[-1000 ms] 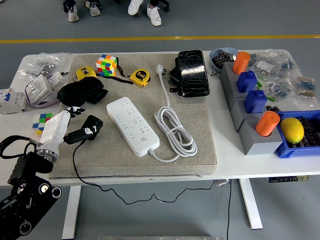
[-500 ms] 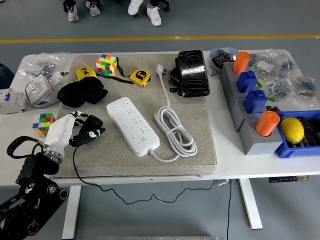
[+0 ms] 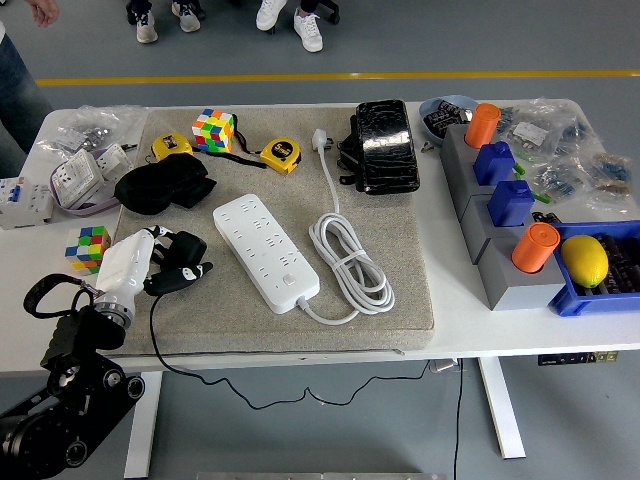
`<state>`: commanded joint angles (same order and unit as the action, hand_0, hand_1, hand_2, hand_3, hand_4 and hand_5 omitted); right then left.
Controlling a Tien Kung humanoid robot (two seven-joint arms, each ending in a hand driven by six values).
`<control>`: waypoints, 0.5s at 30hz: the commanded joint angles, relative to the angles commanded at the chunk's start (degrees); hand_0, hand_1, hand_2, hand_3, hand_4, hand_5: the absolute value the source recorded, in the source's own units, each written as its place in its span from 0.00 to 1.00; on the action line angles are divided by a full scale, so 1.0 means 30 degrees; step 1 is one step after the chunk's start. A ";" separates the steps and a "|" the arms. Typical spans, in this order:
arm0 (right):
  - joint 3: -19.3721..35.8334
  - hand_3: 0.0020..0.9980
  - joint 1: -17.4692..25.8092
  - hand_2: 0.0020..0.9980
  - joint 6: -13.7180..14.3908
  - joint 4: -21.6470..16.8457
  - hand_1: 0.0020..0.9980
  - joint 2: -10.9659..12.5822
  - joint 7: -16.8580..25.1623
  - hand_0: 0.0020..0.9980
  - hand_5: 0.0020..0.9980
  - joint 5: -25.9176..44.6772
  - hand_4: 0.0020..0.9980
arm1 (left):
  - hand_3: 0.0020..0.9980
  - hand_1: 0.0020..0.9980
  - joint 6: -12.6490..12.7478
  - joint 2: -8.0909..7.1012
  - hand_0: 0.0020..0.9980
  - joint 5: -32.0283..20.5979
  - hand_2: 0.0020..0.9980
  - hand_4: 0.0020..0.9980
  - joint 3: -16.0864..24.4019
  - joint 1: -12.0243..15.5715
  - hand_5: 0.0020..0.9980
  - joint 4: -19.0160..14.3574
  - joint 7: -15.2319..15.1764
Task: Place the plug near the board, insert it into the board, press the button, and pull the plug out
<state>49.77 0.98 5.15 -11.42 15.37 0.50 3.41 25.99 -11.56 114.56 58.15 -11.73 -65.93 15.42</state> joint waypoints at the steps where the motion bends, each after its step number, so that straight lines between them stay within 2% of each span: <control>1: 0.0019 0.52 -0.0007 0.58 0.0021 -0.0001 0.62 -0.0008 0.0026 0.55 0.42 -0.0014 0.87 | 0.56 0.35 0.0161 0.0012 0.35 -0.0127 0.36 1.00 -0.0006 -0.0031 0.45 0.0052 -0.0217; 5: 0.0049 0.52 -0.0024 0.58 0.0056 -0.0010 0.62 -0.0003 0.0072 0.55 0.42 -0.0078 0.87 | 0.56 0.35 0.0672 0.0054 0.35 -0.0432 0.36 1.00 -0.0030 -0.0133 0.45 0.0178 -0.0822; 6: 0.0102 0.51 -0.0020 0.57 0.0067 -0.0016 0.61 -0.0004 0.0090 0.55 0.42 -0.0131 0.87 | 0.50 0.29 0.0793 0.0073 0.28 -0.0459 0.33 1.00 -0.0049 -0.0179 0.40 0.0230 -0.0909; 11: 0.0184 0.51 -0.0004 0.57 0.0073 -0.0016 0.61 -0.0018 0.0100 0.55 0.42 -0.0234 0.87 | 0.50 0.29 0.0873 0.0126 0.28 -0.0163 0.33 1.00 -0.0093 -0.0249 0.40 0.0396 -0.0871; 12: 0.0176 0.51 -0.0001 0.57 0.0069 -0.0014 0.61 -0.0020 0.0098 0.55 0.42 -0.0230 0.87 | 0.51 0.30 0.0845 0.0127 0.27 -0.0086 0.35 1.00 -0.0101 -0.0251 0.29 0.0411 -0.0844; 15: 0.0190 0.51 0.0019 0.57 0.0057 -0.0022 0.61 -0.0025 0.0104 0.55 0.42 -0.0200 0.87 | 0.51 0.30 0.0733 0.0105 0.27 0.0063 0.35 1.00 -0.0079 -0.0211 0.29 0.0344 -0.0743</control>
<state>50.34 1.04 5.32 -11.48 15.29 0.82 2.81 28.19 -11.24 114.74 57.91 -12.36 -64.90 13.19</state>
